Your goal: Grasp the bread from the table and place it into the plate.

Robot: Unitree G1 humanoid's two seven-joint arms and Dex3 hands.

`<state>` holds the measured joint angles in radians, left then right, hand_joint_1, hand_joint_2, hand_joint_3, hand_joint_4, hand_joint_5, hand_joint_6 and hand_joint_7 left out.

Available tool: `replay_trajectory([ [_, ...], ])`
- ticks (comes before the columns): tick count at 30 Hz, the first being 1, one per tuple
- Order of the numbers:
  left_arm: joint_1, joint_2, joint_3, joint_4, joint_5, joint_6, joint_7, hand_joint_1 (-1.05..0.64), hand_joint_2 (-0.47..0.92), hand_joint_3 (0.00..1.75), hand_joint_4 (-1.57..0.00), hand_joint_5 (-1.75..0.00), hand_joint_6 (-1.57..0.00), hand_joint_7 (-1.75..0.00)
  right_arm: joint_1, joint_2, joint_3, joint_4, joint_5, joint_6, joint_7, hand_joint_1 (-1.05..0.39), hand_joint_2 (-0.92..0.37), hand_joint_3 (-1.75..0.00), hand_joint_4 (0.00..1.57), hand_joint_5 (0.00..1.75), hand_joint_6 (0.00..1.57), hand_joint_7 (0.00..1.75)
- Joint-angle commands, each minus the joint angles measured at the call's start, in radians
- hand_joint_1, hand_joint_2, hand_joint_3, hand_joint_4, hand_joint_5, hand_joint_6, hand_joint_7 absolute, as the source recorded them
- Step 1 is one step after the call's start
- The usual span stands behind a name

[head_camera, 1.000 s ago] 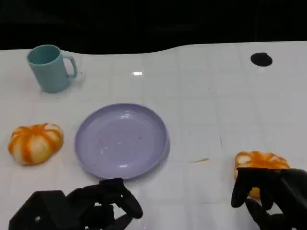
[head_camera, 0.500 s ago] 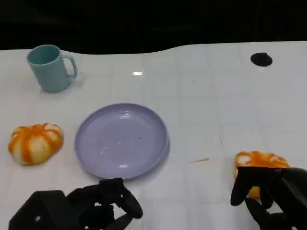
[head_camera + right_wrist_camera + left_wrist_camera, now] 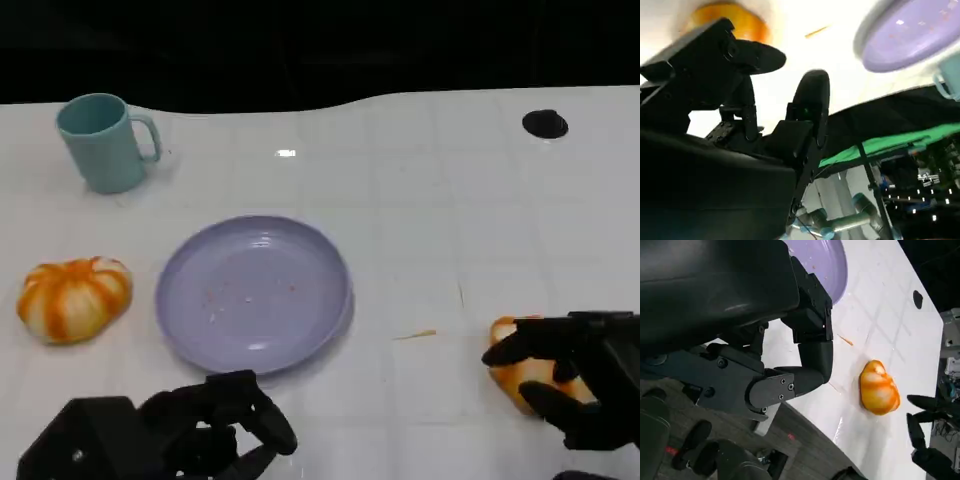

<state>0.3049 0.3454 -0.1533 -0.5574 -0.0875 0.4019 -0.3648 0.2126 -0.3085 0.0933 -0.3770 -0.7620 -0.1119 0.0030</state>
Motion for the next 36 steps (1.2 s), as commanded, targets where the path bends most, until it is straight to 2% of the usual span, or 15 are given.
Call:
replay_trajectory([
  [1, -0.001, 0.011, 0.01, 0.005, -0.006, -0.003, -0.011, -0.34, 0.91, 0.55, -0.64, -1.75, -0.59, -1.44, 0.006, -0.045, -0.007, -0.086, -0.085, 0.105, 0.124, -0.4, -0.81, -0.11, 0.64, 0.46, 0.81, 0.02],
  [2, 0.001, 0.009, 0.012, 0.005, -0.011, -0.001, -0.011, -0.34, 0.91, 0.55, -0.64, -1.75, -0.59, -1.44, 0.004, -0.052, -0.005, -0.103, -0.106, 0.128, 0.157, -0.41, -0.83, -0.07, 0.63, 0.42, 0.78, 0.01],
  [7, 0.005, 0.013, 0.013, -0.005, -0.01, 0.003, -0.011, -0.35, 0.91, 0.54, -0.64, -1.75, -0.59, -1.44, 0.001, -0.073, 0.001, -0.159, -0.17, 0.193, 0.268, -0.52, -0.87, -0.02, 0.36, 0.22, 0.46, 0.0],
  [10, 0.006, 0.013, 0.012, -0.012, -0.009, 0.013, -0.009, -0.36, 0.91, 0.54, -0.64, -1.75, -0.59, -1.43, 0.001, -0.076, 0.004, -0.181, -0.197, 0.222, 0.322, -0.58, -0.89, -0.02, 0.26, 0.17, 0.29, 0.0],
  [12, 0.004, 0.012, 0.012, -0.01, -0.01, 0.01, -0.01, -0.35, 0.92, 0.54, -0.64, -1.75, -0.59, -1.43, -0.002, -0.072, 0.008, -0.191, -0.218, 0.247, 0.36, -0.6, -0.89, -0.01, 0.22, 0.15, 0.24, 0.0],
  [18, -0.002, 0.007, 0.006, -0.003, -0.007, 0.011, -0.006, -0.35, 0.91, 0.54, -0.64, -1.75, -0.59, -1.43, -0.025, -0.071, 0.036, -0.166, -0.262, 0.274, 0.406, -0.64, -0.9, -0.01, 0.16, 0.15, 0.22, 0.0],
  [25, -0.011, 0.0, 0.006, 0.006, -0.006, 0.001, -0.005, -0.35, 0.92, 0.53, -0.64, -1.75, -0.6, -1.42, -0.091, -0.076, 0.076, -0.06, -0.3, 0.303, 0.433, -0.64, -0.9, 0.0, 0.17, 0.16, 0.25, 0.01],
  [36, -0.01, -0.001, 0.0, -0.015, -0.004, 0.024, 0.0, -0.37, 0.92, 0.53, -0.64, -1.75, -0.6, -1.43, -0.246, -0.073, 0.173, 0.218, -0.339, 0.318, 0.388, -0.65, -0.92, -0.04, 0.21, 0.15, 0.31, 0.03],
])
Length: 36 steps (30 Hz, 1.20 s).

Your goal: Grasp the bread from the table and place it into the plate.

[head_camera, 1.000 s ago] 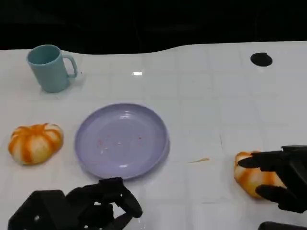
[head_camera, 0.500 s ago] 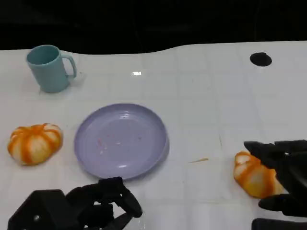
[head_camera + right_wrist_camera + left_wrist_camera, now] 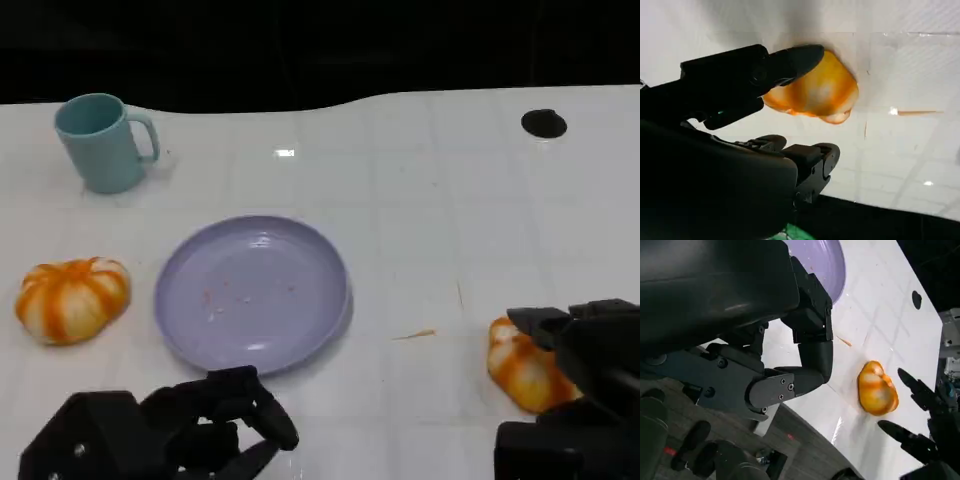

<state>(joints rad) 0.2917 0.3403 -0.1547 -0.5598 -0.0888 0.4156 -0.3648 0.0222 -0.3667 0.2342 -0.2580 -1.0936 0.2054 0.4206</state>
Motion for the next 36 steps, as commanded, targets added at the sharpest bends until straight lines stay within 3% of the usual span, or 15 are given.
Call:
replay_trajectory([
  [1, 0.003, 0.005, 0.001, -0.016, -0.001, 0.012, 0.001, -0.36, 0.92, 0.53, -0.64, -1.75, -0.6, -1.44, -0.071, -0.013, 0.044, 0.13, -0.01, 0.002, -0.037, -0.66, -0.92, -0.06, 0.21, 0.15, 0.31, 0.02],
  [10, 0.006, 0.003, -0.002, -0.042, 0.002, 0.04, 0.007, -0.34, 0.91, 0.55, -0.64, -1.75, -0.59, -1.45, -0.185, 0.02, 0.129, 0.407, 0.019, 0.005, -0.168, -0.67, -0.92, -0.13, 0.29, 0.15, 0.39, 0.05],
  [14, 0.008, 0.0, -0.002, -0.042, 0.001, 0.033, 0.006, -0.36, 0.91, 0.55, -0.64, -1.75, -0.59, -1.46, -0.208, 0.043, 0.127, 0.524, 0.084, -0.045, -0.357, -0.57, -0.92, -0.12, 0.58, 0.16, 0.66, 0.07],
  [15, 0.007, 0.0, -0.003, -0.044, 0.001, 0.036, 0.007, -0.36, 0.91, 0.55, -0.64, -1.75, -0.59, -1.46, -0.206, 0.051, 0.112, 0.547, 0.118, -0.081, -0.434, -0.48, -0.92, -0.1, 0.77, 0.2, 0.81, 0.1],
  [16, 0.007, -0.001, -0.003, -0.045, 0.001, 0.037, 0.008, -0.36, 0.91, 0.55, -0.64, -1.75, -0.59, -1.46, -0.205, 0.054, 0.103, 0.565, 0.147, -0.113, -0.496, -0.41, -0.92, -0.09, 0.92, 0.28, 0.92, 0.12],
  [18, 0.007, -0.001, -0.004, -0.05, 0.003, 0.043, 0.01, -0.36, 0.91, 0.55, -0.63, -1.75, -0.58, -1.46, -0.203, 0.057, 0.09, 0.588, 0.194, -0.171, -0.6, -0.28, -0.92, -0.09, 0.89, 0.97, 1.12, 0.1],
  [19, 0.006, 0.001, -0.005, -0.051, 0.006, 0.044, 0.01, -0.36, 0.91, 0.56, -0.63, -1.75, -0.58, -1.46, -0.203, 0.058, 0.084, 0.601, 0.213, -0.209, -0.658, -0.25, -0.92, -0.09, 0.86, 1.16, 1.16, 0.1],
  [20, 0.005, 0.002, -0.006, -0.052, 0.009, 0.045, 0.01, -0.36, 0.91, 0.56, -0.63, -1.75, -0.58, -1.46, -0.205, 0.058, 0.083, 0.612, 0.227, -0.239, -0.704, -0.19, -0.91, -0.09, 0.86, 1.45, 1.2, 0.26],
  [21, 0.004, 0.003, -0.007, -0.051, 0.01, 0.045, 0.009, -0.36, 0.91, 0.56, -0.63, -1.75, -0.58, -1.46, -0.208, 0.055, 0.085, 0.626, 0.236, -0.268, -0.748, -0.14, -0.88, -0.13, 0.88, 1.62, 1.03, 0.8],
  [22, 0.003, 0.003, -0.007, -0.049, 0.012, 0.042, 0.009, -0.36, 0.91, 0.56, -0.63, -1.75, -0.58, -1.47, -0.211, 0.051, 0.088, 0.631, 0.241, -0.287, -0.775, -0.12, -0.86, -0.16, 0.9, 1.68, 0.92, 1.11],
  [24, 0.002, 0.003, -0.007, -0.048, 0.012, 0.04, 0.008, -0.35, 0.91, 0.56, -0.63, -1.75, -0.58, -1.47, -0.216, 0.048, 0.091, 0.635, 0.251, -0.311, -0.803, -0.14, -0.82, -0.27, 0.89, 1.73, 0.79, 1.42],
  [27, 0.004, 0.002, -0.006, -0.046, 0.008, 0.034, 0.006, -0.34, 0.91, 0.56, -0.63, -1.75, -0.58, -1.47, -0.218, 0.051, 0.089, 0.626, 0.266, -0.338, -0.831, -0.15, -0.58, -0.75, 0.89, 1.74, 0.78, 1.45],
  [28, 0.004, 0.002, -0.006, -0.046, 0.008, 0.034, 0.006, -0.34, 0.9, 0.56, -0.63, -1.75, -0.58, -1.47, -0.221, 0.052, 0.089, 0.624, 0.27, -0.35, -0.844, -0.15, -0.54, -0.82, 0.89, 1.75, 0.78, 1.45],
  [33, 0.003, 0.002, -0.01, -0.051, 0.011, 0.046, 0.009, -0.34, 0.9, 0.57, -0.63, -1.75, -0.58, -1.47, -0.222, 0.059, 0.09, 0.588, 0.286, -0.376, -0.862, -0.12, -0.5, -0.83, 0.92, 1.75, 0.69, 1.71],
  [36, 0.002, 0.001, -0.013, -0.048, 0.014, 0.04, 0.01, -0.34, 0.9, 0.58, -0.63, -1.75, -0.58, -1.47, -0.226, 0.072, 0.091, 0.555, 0.3, -0.394, -0.864, -0.09, -0.46, -0.81, 0.94, 1.75, 0.68, 1.74],
])
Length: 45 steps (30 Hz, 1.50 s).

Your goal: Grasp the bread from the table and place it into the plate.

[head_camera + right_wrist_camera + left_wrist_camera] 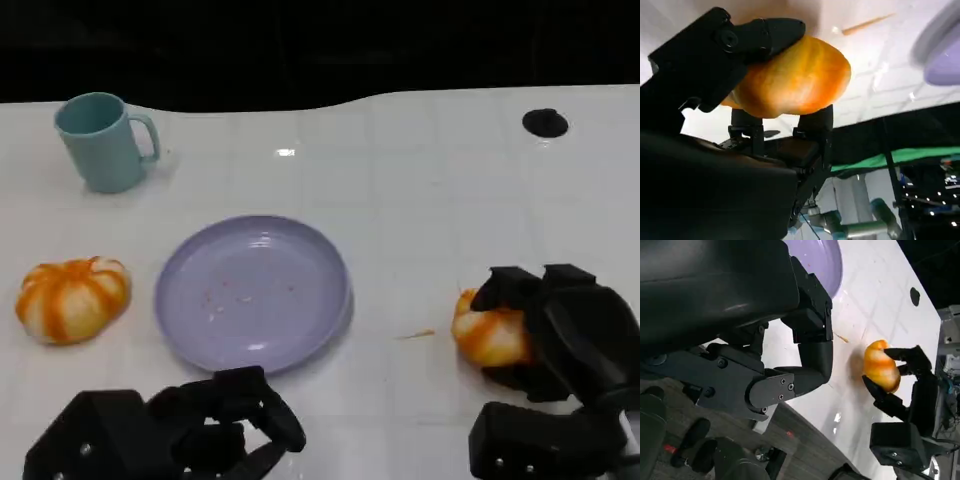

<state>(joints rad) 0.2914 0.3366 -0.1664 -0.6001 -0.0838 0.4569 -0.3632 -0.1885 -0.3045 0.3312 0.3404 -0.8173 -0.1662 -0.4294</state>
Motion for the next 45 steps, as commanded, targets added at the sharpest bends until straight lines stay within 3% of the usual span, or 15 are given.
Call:
replay_trajectory([
  [1, 0.001, 0.003, -0.001, -0.007, 0.007, -0.001, 0.008, -0.34, 0.9, 0.58, -0.63, -1.75, -0.58, -1.47, -0.017, 0.016, -0.005, -0.057, 0.031, -0.027, -0.007, -0.09, -0.44, -0.83, 0.94, 1.75, 0.68, 1.74],
  [5, -0.001, 0.001, -0.005, -0.006, 0.007, 0.001, 0.009, -0.33, 0.89, 0.6, -0.63, -1.75, -0.58, -1.48, -0.021, 0.054, -0.006, -0.114, 0.108, -0.035, 0.079, -0.09, -0.39, -1.04, 0.93, 1.75, 0.67, 1.75],
  [9, -0.002, 0.004, -0.014, 0.0, 0.023, -0.014, 0.012, -0.33, 0.88, 0.61, -0.64, -1.75, -0.58, -1.48, -0.041, 0.104, 0.001, -0.134, 0.173, -0.042, 0.15, -0.06, -0.38, -1.11, 0.91, 1.75, 0.66, 1.74],
  [15, 0.0, -0.001, -0.02, 0.0, 0.029, -0.016, 0.011, -0.33, 0.87, 0.62, -0.64, -1.75, -0.58, -1.47, -0.088, 0.177, 0.03, -0.126, 0.171, -0.015, 0.201, -0.09, -0.38, -1.17, 0.9, 1.75, 0.68, 1.68],
  [30, 0.007, -0.028, -0.055, -0.014, 0.047, 0.0, 0.018, -0.31, 0.85, 0.65, -0.66, -1.75, -0.59, -1.45, -0.356, 0.388, 0.114, 0.254, 0.181, -0.063, 0.148, -0.12, -0.41, -1.16, 0.87, 1.75, 0.63, 1.73],
  [36, 0.015, -0.027, -0.07, -0.021, 0.058, -0.004, 0.024, -0.32, 0.84, 0.67, -0.66, -1.75, -0.6, -1.44, -0.451, 0.44, 0.132, 0.403, 0.176, -0.055, 0.123, -0.17, -0.53, -0.96, 0.81, 1.75, 0.7, 1.35],
  [39, 0.018, -0.027, -0.076, -0.019, 0.063, -0.015, 0.025, -0.32, 0.83, 0.68, -0.67, -1.75, -0.6, -1.44, -0.482, 0.468, 0.121, 0.456, 0.199, -0.047, 0.12, -0.14, -0.55, -0.97, 0.82, 1.75, 0.65, 1.57],
  [40, 0.018, -0.027, -0.077, -0.019, 0.064, -0.017, 0.025, -0.32, 0.83, 0.68, -0.67, -1.75, -0.6, -1.44, -0.488, 0.478, 0.115, 0.464, 0.21, -0.034, 0.129, -0.15, -0.56, -0.96, 0.76, 1.75, 0.62, 1.54],
  [41, 0.019, -0.026, -0.077, -0.018, 0.065, -0.019, 0.025, -0.32, 0.83, 0.69, -0.67, -1.75, -0.6, -1.44, -0.493, 0.488, 0.106, 0.466, 0.226, -0.009, 0.153, -0.16, -0.57, -0.94, 0.71, 1.75, 0.6, 1.49],
  [42, 0.018, -0.025, -0.078, -0.018, 0.066, -0.021, 0.025, -0.32, 0.83, 0.69, -0.67, -1.75, -0.61, -1.44, -0.499, 0.496, 0.101, 0.463, 0.24, 0.023, 0.187, -0.17, -0.61, -0.87, 0.67, 1.61, 0.61, 1.28],
  [43, 0.019, -0.026, -0.078, -0.018, 0.066, -0.022, 0.025, -0.32, 0.83, 0.69, -0.67, -1.75, -0.61, -1.44, -0.506, 0.494, 0.109, 0.456, 0.241, 0.046, 0.224, -0.19, -0.67, -0.73, 0.64, 1.35, 0.63, 0.99],
  [44, 0.019, -0.025, -0.079, -0.018, 0.067, -0.025, 0.025, -0.32, 0.83, 0.69, -0.67, -1.75, -0.61, -1.44, -0.512, 0.488, 0.12, 0.446, 0.238, 0.065, 0.262, -0.23, -0.75, -0.52, 0.6, 0.98, 0.63, 0.61],
  [45, 0.019, -0.025, -0.079, -0.017, 0.068, -0.027, 0.025, -0.32, 0.83, 0.69, -0.67, -1.75, -0.61, -1.44, -0.517, 0.477, 0.136, 0.434, 0.23, 0.08, 0.303, -0.27, -0.81, -0.4, 0.54, 0.77, 0.6, 0.41],
])
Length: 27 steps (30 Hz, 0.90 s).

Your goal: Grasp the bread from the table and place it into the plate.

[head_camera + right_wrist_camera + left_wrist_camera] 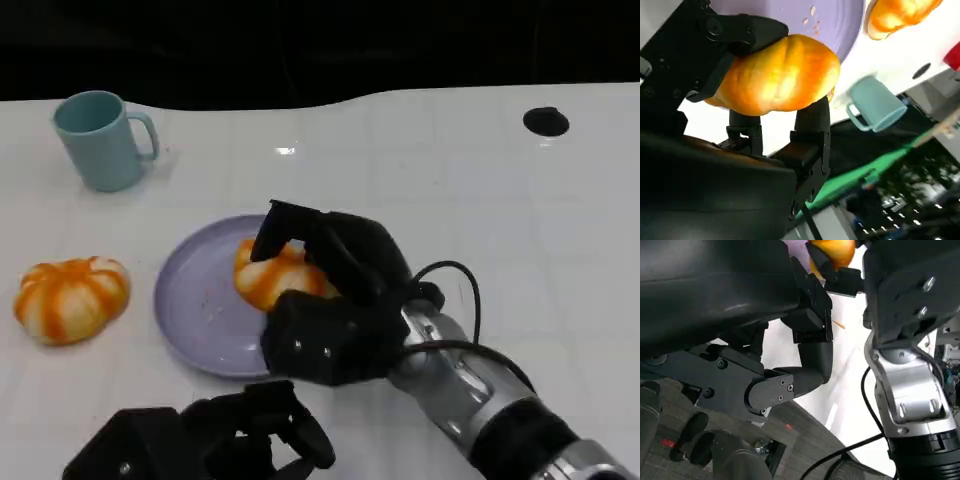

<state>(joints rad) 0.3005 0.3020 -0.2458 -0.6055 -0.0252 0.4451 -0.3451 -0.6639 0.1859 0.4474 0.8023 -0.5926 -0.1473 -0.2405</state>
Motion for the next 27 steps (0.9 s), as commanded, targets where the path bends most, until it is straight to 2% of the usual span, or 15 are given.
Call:
replay_trajectory([
  [1, 0.01, 0.009, 0.001, -0.012, 0.011, -0.016, 0.007, -0.32, 0.82, 0.7, -0.67, -1.75, -0.61, -1.44, -0.044, -0.021, 0.03, -0.039, 0.0, 0.07, 0.142, -0.34, -0.87, -0.28, 0.43, 0.57, 0.54, 0.22],
  [2, 0.01, 0.011, 0.001, -0.01, 0.014, -0.02, 0.006, -0.32, 0.82, 0.7, -0.67, -1.75, -0.61, -1.44, -0.043, -0.03, 0.044, -0.054, -0.008, 0.082, 0.18, -0.36, -0.9, -0.24, 0.4, 0.5, 0.52, 0.16],
  [5, 0.011, 0.016, 0.003, -0.007, 0.021, -0.034, 0.001, -0.34, 0.82, 0.71, -0.67, -1.75, -0.61, -1.44, -0.039, -0.052, 0.084, -0.11, -0.029, 0.135, 0.284, -0.55, -0.92, -0.25, 0.08, 0.3, 0.32, 0.02],
  [7, 0.012, 0.015, 0.004, -0.007, 0.021, -0.033, 0.001, -0.35, 0.82, 0.71, -0.67, -1.75, -0.61, -1.45, -0.029, -0.062, 0.101, -0.159, -0.028, 0.168, 0.346, -0.66, -0.92, -0.31, 0.02, 0.21, 0.23, 0.01],
  [10, 0.012, 0.013, 0.004, -0.012, 0.021, -0.025, 0.004, -0.35, 0.82, 0.72, -0.68, -1.75, -0.61, -1.45, -0.013, -0.077, 0.113, -0.226, -0.025, 0.202, 0.416, -0.74, -0.92, -0.37, 0.0, 0.12, 0.16, 0.01],
  [13, 0.011, 0.011, 0.006, -0.01, 0.021, -0.026, 0.006, -0.35, 0.82, 0.72, -0.68, -1.75, -0.61, -1.45, 0.004, -0.096, 0.122, -0.297, -0.027, 0.236, 0.467, -0.79, -0.92, -0.39, 0.0, 0.1, 0.15, 0.0],
  [19, 0.007, 0.02, 0.013, -0.008, 0.022, -0.024, 0.001, -0.35, 0.81, 0.73, -0.68, -1.75, -0.6, -1.45, 0.07, -0.16, 0.125, -0.492, -0.032, 0.292, 0.559, -0.8, -0.92, -0.42, 0.02, 0.12, 0.16, 0.01],
  [27, 0.005, 0.015, 0.018, -0.004, 0.015, -0.021, 0.002, -0.35, 0.78, 0.76, -0.69, -1.75, -0.6, -1.44, 0.212, -0.278, 0.083, -0.762, 0.005, 0.259, 0.598, -0.74, -0.92, -0.37, 0.11, 0.19, 0.22, 0.03],
])
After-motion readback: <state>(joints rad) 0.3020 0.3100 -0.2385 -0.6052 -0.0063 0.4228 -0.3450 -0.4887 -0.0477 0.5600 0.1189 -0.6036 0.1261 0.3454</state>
